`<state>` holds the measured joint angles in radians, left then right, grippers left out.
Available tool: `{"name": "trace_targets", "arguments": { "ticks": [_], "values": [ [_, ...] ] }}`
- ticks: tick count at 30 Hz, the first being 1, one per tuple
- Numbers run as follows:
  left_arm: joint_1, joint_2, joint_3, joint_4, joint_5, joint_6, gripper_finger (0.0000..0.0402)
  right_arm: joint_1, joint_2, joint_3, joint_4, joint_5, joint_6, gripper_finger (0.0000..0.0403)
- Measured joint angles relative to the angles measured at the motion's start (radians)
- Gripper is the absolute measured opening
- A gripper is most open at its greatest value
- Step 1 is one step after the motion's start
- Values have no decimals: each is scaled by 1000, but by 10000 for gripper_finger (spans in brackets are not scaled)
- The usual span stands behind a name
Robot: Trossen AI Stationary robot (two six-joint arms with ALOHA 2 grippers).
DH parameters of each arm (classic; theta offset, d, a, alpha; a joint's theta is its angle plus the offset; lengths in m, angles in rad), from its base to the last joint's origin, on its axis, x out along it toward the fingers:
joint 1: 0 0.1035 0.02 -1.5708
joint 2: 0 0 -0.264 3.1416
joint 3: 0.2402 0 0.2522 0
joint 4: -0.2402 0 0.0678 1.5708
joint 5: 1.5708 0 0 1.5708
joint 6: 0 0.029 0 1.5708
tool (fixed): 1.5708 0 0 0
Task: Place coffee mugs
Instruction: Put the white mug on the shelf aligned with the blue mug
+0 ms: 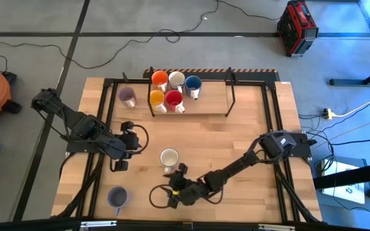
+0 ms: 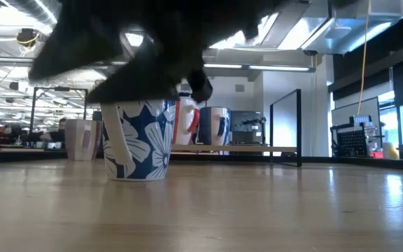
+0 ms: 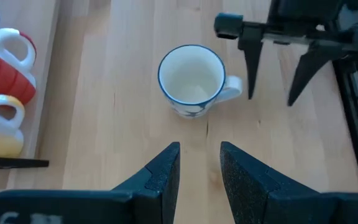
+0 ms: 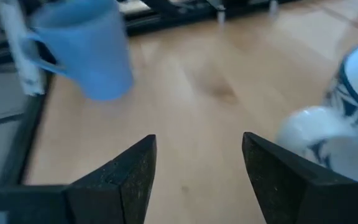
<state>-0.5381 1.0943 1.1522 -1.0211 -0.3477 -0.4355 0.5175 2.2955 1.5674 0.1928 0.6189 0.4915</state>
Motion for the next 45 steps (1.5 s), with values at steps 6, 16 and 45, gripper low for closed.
{"name": "trace_targets", "arguments": {
  "ticks": [6,16,45],
  "values": [
    [1,-1,0,3,-9,0,109,-15,22,18,-12,-2,0,224],
    [1,-1,0,2,-8,-1,109,0,-26,19,-231,95,95,224],
    [1,-1,0,6,-10,-2,109,-43,-58,17,-419,295,578,222]
  ]
}}
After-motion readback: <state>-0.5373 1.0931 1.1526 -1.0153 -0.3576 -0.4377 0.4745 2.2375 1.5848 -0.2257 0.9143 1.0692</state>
